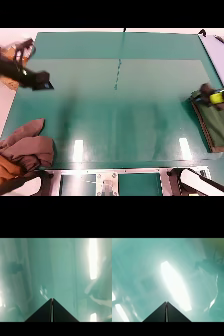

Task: Fold the shirts.

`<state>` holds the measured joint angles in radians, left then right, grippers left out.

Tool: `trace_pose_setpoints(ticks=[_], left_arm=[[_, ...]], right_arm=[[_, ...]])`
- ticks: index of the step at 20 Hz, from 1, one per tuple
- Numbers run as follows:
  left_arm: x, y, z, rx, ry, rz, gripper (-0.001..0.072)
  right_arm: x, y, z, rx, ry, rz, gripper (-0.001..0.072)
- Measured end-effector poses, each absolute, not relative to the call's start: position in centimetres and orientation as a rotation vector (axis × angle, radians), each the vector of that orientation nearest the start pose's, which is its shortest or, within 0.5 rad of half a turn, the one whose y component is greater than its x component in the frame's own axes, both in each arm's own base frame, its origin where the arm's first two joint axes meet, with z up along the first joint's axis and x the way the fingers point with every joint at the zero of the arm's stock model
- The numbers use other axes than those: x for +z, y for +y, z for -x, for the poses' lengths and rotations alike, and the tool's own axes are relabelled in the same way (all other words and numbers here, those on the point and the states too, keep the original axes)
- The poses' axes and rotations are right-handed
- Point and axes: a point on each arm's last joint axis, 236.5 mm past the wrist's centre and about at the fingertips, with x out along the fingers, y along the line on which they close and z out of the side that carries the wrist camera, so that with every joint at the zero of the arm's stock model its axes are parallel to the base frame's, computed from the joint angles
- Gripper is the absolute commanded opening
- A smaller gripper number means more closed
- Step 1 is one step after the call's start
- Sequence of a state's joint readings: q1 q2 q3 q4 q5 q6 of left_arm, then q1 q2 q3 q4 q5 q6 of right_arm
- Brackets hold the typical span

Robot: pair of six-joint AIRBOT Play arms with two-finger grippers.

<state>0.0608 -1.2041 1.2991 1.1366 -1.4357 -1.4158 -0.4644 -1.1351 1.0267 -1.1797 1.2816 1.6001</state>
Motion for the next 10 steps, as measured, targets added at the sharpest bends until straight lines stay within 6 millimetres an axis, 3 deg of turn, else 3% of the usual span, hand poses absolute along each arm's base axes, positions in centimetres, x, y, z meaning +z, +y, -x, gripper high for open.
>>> trace_pose_setpoints(ticks=[2, 4, 7, 10], left_arm=[[7.1, -9.1, -31.5, -0.364, 1.310, 0.261, 0.0026], [5.2, -9.9, -28.5, -0.351, 1.348, 0.277, 0.0027], [3.1, -10.3, -25.6, -0.338, 1.395, 0.287, 0.0028], [2.2, -10.3, -24.6, -0.327, 1.410, 0.288, 0.0028]], right_arm=[[-0.8, -2.7, -30.1, -0.102, 1.319, -0.643, 0.0016], [-2.9, -0.5, -28.4, -0.068, 1.356, -0.613, 0.0016], [-4.8, 1.2, -26.7, -0.040, 1.389, -0.592, 0.0016], [-5.6, 1.9, -26.0, -0.030, 1.402, -0.584, 0.0016]])
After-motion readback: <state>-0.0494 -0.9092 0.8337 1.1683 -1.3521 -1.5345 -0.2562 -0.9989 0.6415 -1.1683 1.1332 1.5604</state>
